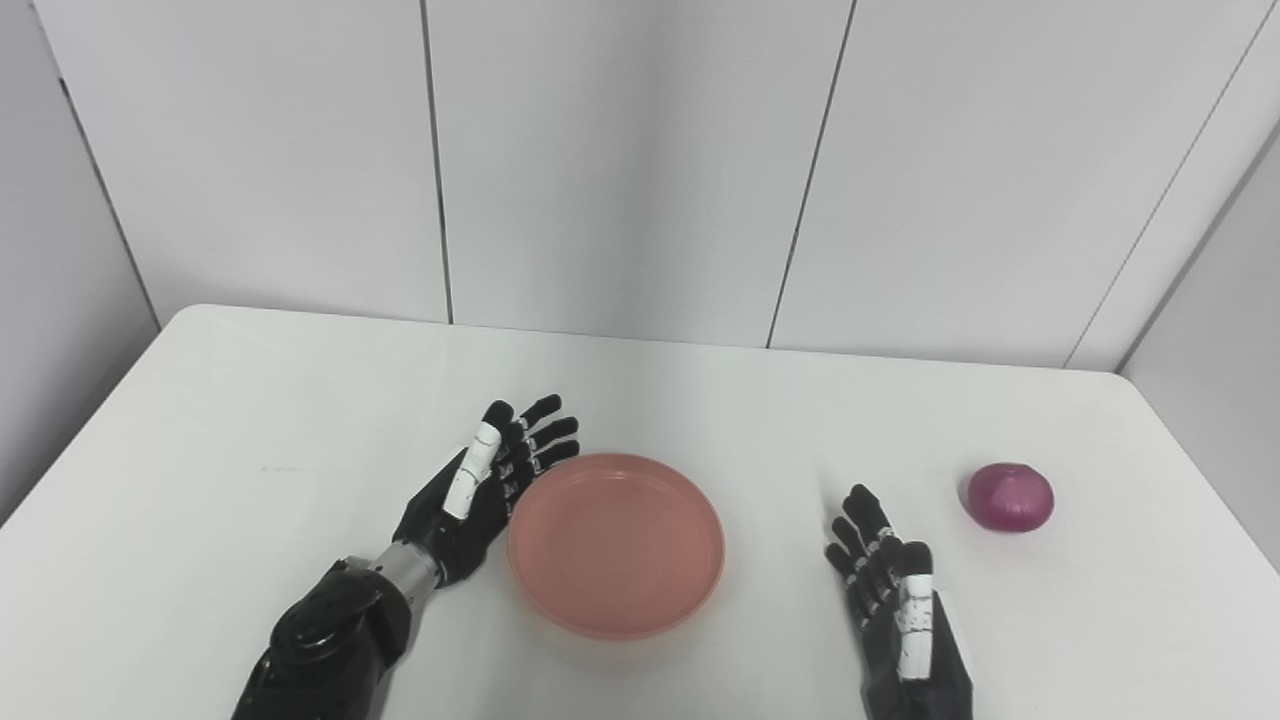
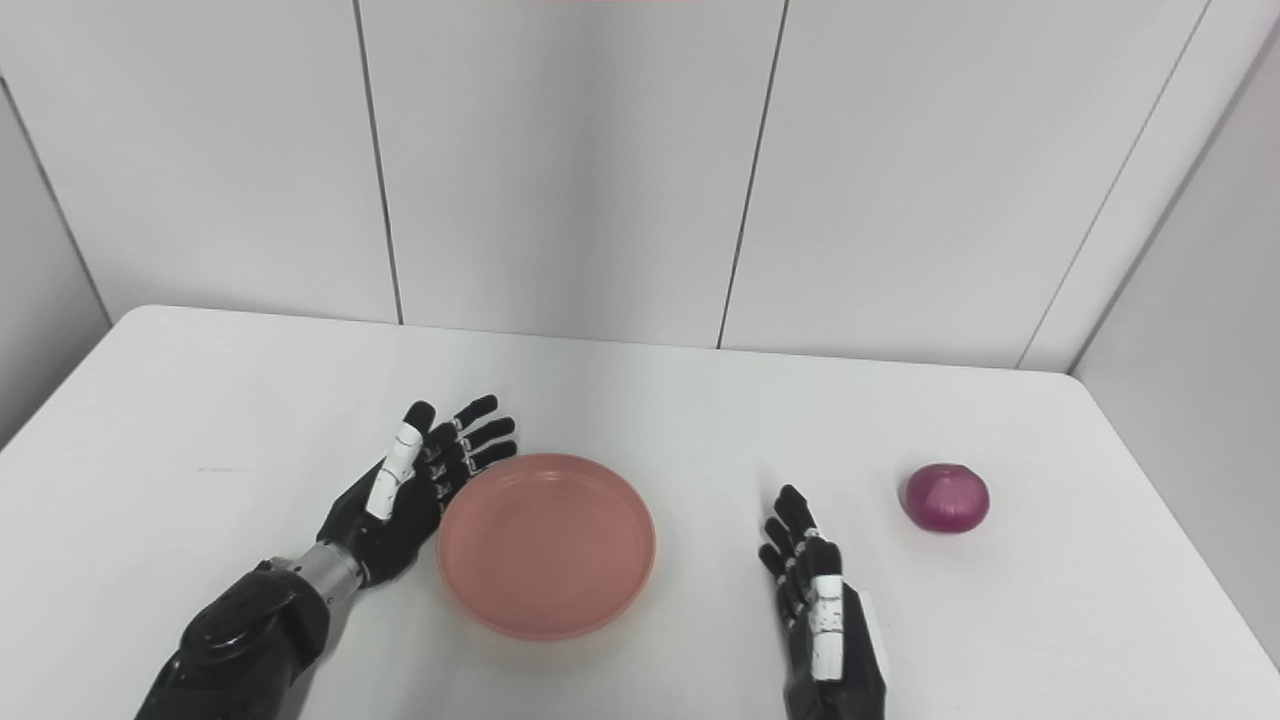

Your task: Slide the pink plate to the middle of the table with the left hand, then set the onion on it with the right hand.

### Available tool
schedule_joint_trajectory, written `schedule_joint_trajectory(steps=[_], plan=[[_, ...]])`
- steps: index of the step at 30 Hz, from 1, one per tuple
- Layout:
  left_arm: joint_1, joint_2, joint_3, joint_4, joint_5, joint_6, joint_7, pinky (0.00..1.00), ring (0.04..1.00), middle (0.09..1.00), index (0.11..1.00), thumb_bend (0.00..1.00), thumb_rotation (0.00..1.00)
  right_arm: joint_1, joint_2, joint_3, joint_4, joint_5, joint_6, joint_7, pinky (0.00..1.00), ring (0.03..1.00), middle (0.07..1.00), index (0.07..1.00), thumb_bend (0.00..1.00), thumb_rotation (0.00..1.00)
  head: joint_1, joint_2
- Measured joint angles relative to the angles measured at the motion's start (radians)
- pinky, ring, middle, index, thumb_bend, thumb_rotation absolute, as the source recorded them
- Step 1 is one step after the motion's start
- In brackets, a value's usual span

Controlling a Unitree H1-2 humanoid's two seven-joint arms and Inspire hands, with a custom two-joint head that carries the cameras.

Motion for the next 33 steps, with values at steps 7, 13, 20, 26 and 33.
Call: schedule_joint_trajectory(steps=[7,13,20,26,33], plan=[[0.000,0.000,0.020,0.004,-0.008,0.001,0.000,0.93,0.908,0.915,0.927,0.79,0.88,0.002,0.008,0.010,-0.012,-0.044,-0.008,-0.017,0.92,0.940,0.934,0.923,0.91,0.90,-0.057,-0.005],[-0.019,0.018,0.032,0.028,-0.021,0.001,-0.008,0.95,0.917,0.923,0.936,0.79,0.88,0.008,0.008,0.017,-0.045,-0.059,-0.008,-0.017,0.88,0.921,0.924,0.941,0.89,0.76,-0.115,-0.014],[-0.030,0.020,0.034,0.047,-0.030,0.001,-0.015,0.96,0.936,0.934,0.948,0.77,0.90,-0.008,-0.060,0.020,-0.152,-0.185,0.034,-0.022,0.87,0.927,0.940,0.973,0.92,0.62,-0.170,-0.029],[-0.038,0.027,0.031,0.058,-0.039,0.001,-0.033,0.97,0.950,0.945,0.970,0.77,0.92,-0.062,-0.158,-0.013,-0.274,-0.269,0.123,-0.014,0.81,0.917,0.940,0.962,1.00,0.45,-0.195,-0.035],[-0.039,0.027,0.031,0.061,-0.041,0.001,-0.035,0.98,0.949,0.941,0.967,0.75,0.91,-0.115,-0.321,-0.073,-0.368,-0.314,0.221,0.047,0.67,0.847,0.941,0.956,1.00,0.32,-0.189,-0.037]])
